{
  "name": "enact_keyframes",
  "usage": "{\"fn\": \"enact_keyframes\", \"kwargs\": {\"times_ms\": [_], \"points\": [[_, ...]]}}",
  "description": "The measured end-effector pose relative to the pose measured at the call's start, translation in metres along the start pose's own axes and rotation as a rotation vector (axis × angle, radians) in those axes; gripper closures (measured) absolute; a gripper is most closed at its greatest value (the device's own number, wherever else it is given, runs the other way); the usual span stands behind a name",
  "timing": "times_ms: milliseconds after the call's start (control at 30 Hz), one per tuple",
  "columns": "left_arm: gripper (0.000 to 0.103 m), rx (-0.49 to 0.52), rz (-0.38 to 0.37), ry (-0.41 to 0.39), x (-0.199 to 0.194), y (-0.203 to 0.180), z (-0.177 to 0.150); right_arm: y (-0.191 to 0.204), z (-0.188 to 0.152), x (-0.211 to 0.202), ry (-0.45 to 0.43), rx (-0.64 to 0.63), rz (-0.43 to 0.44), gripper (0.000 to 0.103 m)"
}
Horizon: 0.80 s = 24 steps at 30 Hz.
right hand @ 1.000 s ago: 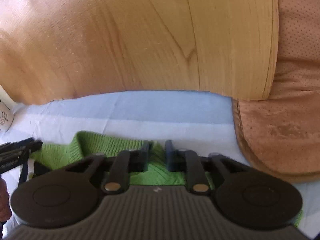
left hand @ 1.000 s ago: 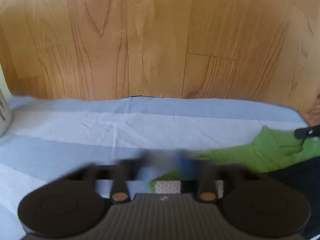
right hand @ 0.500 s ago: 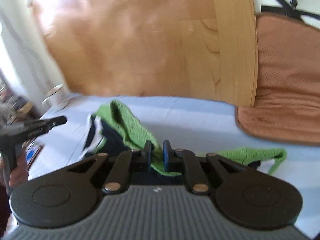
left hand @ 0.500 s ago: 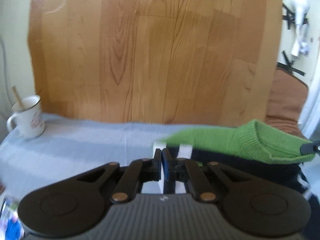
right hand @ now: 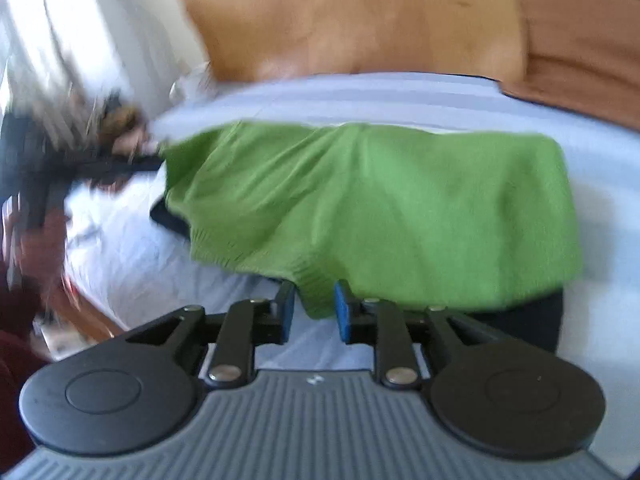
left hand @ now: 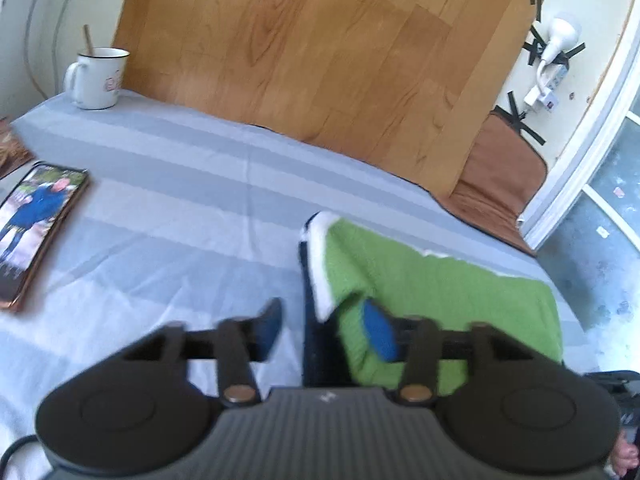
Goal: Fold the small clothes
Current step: 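Grasp the green collar edge with both grippers and fold it over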
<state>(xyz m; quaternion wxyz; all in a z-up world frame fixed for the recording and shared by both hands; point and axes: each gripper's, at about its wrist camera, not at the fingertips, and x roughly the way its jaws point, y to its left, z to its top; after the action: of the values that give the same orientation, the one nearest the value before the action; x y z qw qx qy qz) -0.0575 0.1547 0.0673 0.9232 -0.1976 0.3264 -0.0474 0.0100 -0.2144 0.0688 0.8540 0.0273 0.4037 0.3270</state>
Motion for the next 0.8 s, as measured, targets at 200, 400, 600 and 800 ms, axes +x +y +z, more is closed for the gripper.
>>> {"fn": "enact_keyframes", "kwargs": {"times_ms": [200,400,600,800], "points": [[0.012,-0.044,0.024,-0.044,0.000,0.003,0.010,-0.048,-0.002,-0.054,-0.302,0.238,-0.116,0.056],[0.083,-0.011,0.138,0.034,0.046,-0.014,0.019,-0.089,-0.008,-0.036,-0.358,0.375,-0.304,0.037],[0.093,0.062,0.206,0.029,0.046,-0.033,0.007,-0.100,-0.006,-0.001,-0.329,0.442,-0.270,0.091],[0.092,0.120,0.308,0.030,0.047,-0.052,-0.007,-0.061,-0.024,-0.031,-0.427,0.295,-0.316,0.094]]}}
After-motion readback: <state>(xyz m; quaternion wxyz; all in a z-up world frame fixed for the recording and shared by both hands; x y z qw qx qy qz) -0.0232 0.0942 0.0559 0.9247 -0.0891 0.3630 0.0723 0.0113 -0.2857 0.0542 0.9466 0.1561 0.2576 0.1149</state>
